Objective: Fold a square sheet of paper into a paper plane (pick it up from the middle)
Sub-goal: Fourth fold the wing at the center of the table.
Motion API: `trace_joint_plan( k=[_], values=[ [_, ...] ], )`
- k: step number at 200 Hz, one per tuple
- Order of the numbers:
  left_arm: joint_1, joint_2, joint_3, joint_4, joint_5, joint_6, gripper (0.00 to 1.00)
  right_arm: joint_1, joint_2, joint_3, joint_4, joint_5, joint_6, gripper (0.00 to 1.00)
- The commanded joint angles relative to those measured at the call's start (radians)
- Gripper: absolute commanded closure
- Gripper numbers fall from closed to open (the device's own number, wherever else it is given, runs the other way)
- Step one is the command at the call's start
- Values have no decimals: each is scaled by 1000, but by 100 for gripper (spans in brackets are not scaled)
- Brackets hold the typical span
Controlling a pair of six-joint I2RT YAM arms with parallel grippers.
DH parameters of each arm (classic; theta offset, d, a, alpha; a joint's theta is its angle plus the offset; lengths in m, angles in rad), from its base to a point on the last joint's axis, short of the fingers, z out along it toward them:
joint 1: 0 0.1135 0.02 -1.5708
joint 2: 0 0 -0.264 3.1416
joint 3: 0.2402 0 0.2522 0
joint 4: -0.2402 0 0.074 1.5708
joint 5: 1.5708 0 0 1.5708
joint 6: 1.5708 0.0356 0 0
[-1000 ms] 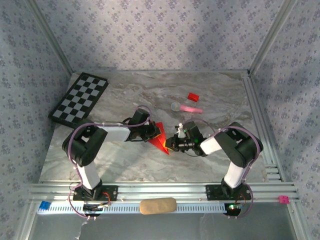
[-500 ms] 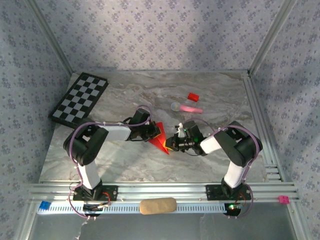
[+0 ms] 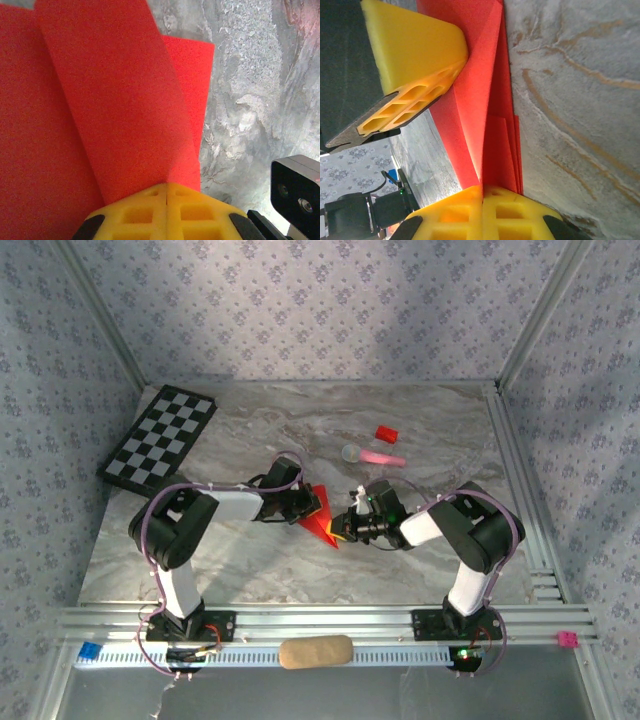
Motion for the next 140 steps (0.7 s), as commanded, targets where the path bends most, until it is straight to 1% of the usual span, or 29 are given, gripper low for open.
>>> trace_joint_plan(
  k=[1, 12, 51, 71, 97, 140],
  values=[
    [7, 27, 18, -46, -28, 13, 93, 5, 47, 1, -104, 62, 5, 100],
    [7, 32, 19, -51, -28, 12, 93, 5, 37, 4, -115, 61, 4, 99],
    [7, 43, 15, -63, -30, 13, 94, 15, -28, 27, -222, 73, -42, 88],
    [8, 44, 6, -64, -34, 11, 94, 21, -53, 35, -285, 85, -66, 85],
    [9, 43, 6, -66, -36, 12, 95, 29, -73, 38, -326, 81, -83, 81],
    [9, 41, 9, -69, -36, 14, 95, 46, -107, 67, -449, 101, -137, 79]
  ],
)
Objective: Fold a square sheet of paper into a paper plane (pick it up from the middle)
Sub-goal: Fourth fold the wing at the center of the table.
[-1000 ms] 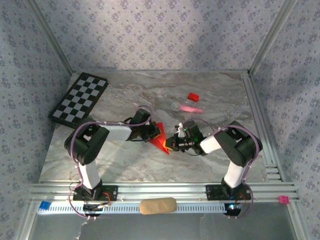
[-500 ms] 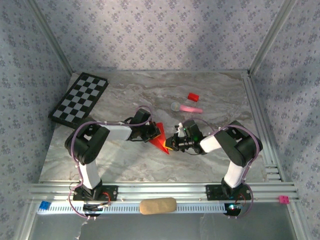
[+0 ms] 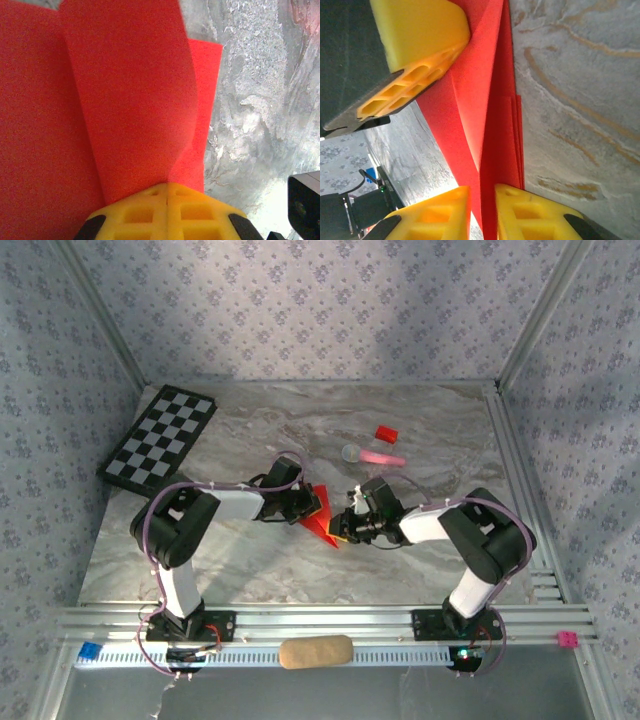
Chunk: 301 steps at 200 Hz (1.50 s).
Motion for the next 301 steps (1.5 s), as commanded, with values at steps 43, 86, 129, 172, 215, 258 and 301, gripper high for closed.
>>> trace_joint_plan(
  k=[43, 86, 129, 172, 215, 258, 301],
  values=[
    [7, 29, -1, -61, -35, 13, 95, 14, -35, 10, -253, 54, -88, 80],
    [8, 32, 1, -61, -34, 13, 95, 15, -41, 8, -282, 46, -106, 82],
    [8, 29, 3, -63, -35, 14, 95, 20, -51, 10, -329, 54, -126, 83],
    [9, 27, 1, -62, -34, 13, 95, 23, -71, 2, -357, 53, -139, 83],
    [7, 26, -2, -58, -33, 10, 95, 23, -76, 0, -381, 55, -159, 89],
    [8, 25, -2, -60, -36, 9, 95, 23, -82, 1, -412, 47, -176, 85],
    [7, 29, -2, -59, -35, 8, 95, 20, -113, 1, -438, 38, -190, 88]
  ],
)
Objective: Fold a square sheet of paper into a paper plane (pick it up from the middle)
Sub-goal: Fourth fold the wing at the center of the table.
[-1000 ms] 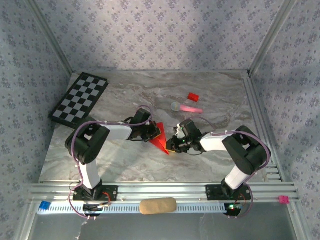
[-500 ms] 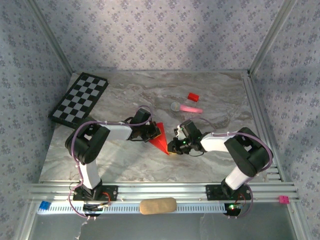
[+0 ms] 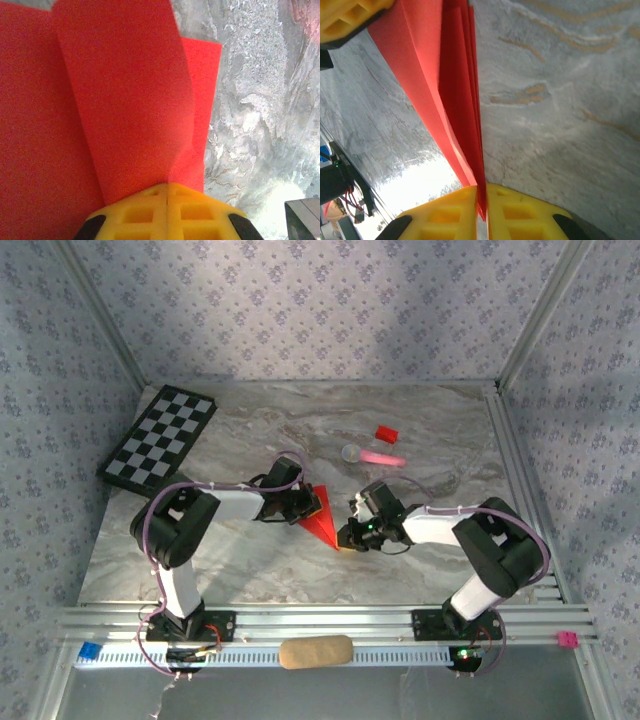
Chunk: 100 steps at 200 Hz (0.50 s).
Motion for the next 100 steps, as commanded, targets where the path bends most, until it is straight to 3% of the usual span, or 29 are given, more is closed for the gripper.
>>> trace_joint_plan(
  k=[1, 42, 100],
  values=[
    [8, 29, -2, -58, -36, 8, 95, 5, -16, -21, -115, -1, -29, 89],
    [8, 29, -3, -58, -35, 7, 95, 7, 10, -21, -115, -25, -42, 90],
    [7, 23, -6, -59, -34, 11, 95, -4, -108, 9, -159, 15, -41, 80]
  ],
)
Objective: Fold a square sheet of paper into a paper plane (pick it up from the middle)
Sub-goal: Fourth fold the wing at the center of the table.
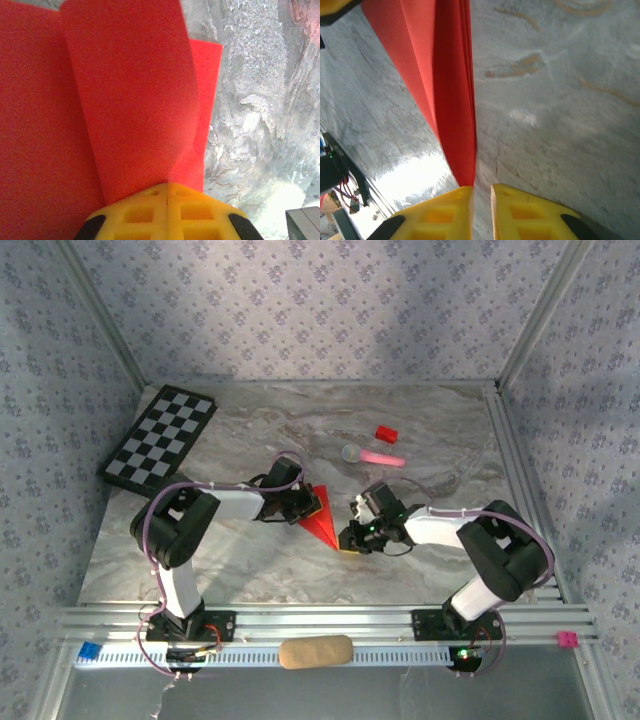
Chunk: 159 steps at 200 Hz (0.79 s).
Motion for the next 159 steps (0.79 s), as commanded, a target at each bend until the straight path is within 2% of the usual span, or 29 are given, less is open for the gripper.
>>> trace_joint_plan(
  k=[1, 23, 71, 109, 159],
  values=[
    [7, 23, -5, -59, -33, 11, 95, -4, -72, 11, -90, 20, -12, 80],
    [6, 23, -9, -54, -31, 10, 95, -21, -85, 31, -24, -9, 16, 83],
    [5, 20, -15, -46, -29, 8, 95, -25, 37, 102, 138, -63, 99, 93],
    [4, 23, -15, -45, -29, 10, 95, -14, 120, 154, 177, -76, 124, 96],
    [5, 23, -18, -47, -28, 10, 95, -17, 175, 124, 236, -97, 147, 97]
  ],
)
